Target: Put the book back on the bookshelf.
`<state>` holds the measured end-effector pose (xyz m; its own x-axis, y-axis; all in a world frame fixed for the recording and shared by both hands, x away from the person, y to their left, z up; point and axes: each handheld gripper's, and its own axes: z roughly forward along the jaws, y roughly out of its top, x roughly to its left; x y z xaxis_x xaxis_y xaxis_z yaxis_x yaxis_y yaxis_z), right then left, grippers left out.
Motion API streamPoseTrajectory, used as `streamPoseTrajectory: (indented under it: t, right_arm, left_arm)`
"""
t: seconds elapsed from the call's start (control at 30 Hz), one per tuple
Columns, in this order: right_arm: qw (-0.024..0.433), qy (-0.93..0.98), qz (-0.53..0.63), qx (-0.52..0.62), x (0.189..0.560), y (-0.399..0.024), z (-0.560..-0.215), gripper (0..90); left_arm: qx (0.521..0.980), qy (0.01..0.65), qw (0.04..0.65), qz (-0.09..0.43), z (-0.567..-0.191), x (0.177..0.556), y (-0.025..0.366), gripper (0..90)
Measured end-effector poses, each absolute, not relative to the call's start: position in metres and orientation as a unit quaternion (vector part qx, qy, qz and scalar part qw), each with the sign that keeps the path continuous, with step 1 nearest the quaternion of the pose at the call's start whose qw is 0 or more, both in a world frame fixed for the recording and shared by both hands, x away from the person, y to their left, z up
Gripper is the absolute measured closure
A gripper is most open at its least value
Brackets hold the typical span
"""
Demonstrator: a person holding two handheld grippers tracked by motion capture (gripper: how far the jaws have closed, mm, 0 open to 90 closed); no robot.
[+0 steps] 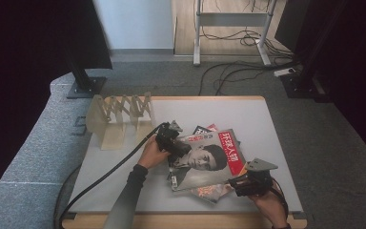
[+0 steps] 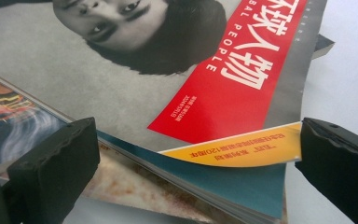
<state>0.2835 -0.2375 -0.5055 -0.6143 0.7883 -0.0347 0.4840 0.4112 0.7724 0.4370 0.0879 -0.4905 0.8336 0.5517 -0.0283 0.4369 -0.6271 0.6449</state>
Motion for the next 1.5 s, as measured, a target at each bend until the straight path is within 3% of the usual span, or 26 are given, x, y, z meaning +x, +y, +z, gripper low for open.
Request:
streamPoseTrajectory:
  t: [0.53,1.5]
  right_arm:
    - [0.216,0.817,0.361,0.395,0.287,-0.238,-0.511,0.0]
    - [0.251,0.800,0.340,0.426,0.319,-0.260,-0.510,0.0]
  left_arm:
    - [0.893,0.279,0.343,0.079,-0.496,0.429,0.088,0.0]
    - [0.883,0.306,0.345,0.085,-0.497,0.377,0.105,0.0]
